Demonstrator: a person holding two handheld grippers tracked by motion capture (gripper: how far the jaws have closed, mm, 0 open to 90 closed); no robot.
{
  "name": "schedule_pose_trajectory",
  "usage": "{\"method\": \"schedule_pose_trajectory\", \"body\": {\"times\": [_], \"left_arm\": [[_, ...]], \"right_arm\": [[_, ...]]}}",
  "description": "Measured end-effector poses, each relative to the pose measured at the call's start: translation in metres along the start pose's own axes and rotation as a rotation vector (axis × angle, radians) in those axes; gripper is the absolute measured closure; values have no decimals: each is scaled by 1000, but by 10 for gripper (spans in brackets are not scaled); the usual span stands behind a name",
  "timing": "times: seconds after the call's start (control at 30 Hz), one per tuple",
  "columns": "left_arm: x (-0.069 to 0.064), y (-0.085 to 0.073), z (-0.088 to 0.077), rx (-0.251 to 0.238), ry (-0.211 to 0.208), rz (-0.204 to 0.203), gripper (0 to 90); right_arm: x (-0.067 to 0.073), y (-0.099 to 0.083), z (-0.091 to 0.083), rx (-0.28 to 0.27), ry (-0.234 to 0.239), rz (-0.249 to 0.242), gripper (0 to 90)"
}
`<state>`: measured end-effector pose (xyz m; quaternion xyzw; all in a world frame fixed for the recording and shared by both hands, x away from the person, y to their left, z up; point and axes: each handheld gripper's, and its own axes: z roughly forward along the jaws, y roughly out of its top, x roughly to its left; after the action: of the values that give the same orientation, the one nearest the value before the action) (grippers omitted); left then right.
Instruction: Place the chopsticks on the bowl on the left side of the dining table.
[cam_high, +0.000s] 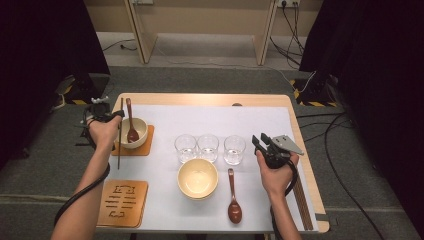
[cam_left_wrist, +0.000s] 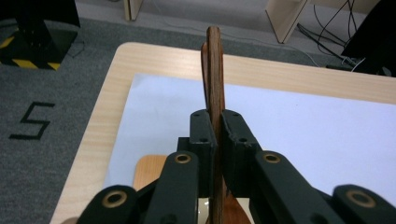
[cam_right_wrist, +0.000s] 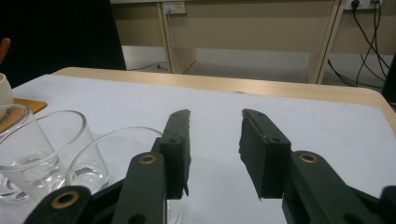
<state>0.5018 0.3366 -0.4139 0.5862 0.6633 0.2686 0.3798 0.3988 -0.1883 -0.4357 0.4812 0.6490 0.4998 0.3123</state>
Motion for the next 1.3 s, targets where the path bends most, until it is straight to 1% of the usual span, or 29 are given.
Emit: {"method": "schedule_pose_trajectory", "body": {"times": [0.1,0.4,0.53,0.7,0.73,1.0,1.13,1.2,1.3], "left_arm": [[2,-2,4,21,6,-6,829],[3,-7,10,55,17,-6,830],[3,-8,12,66,20,-6,834],[6,-12,15,83,27,-9,832],[6,-12,15,82,27,-9,830],[5,-9,10,93,4,1,780],[7,-8,4,89,0,23,773],[8,-7,-1,84,-10,41,775],[10,-7,-10,78,-22,55,788]], "right_arm": [[0,0,0,-2,-1,-2,631],[1,0,0,3,5,3,631],[0,0,0,1,3,-2,631],[1,0,0,3,5,4,631],[0,0,0,1,4,-2,631],[1,0,0,3,4,-1,630],[0,0,0,3,2,-1,629],[0,0,-1,4,2,2,630],[0,0,-1,5,1,4,630]]}}
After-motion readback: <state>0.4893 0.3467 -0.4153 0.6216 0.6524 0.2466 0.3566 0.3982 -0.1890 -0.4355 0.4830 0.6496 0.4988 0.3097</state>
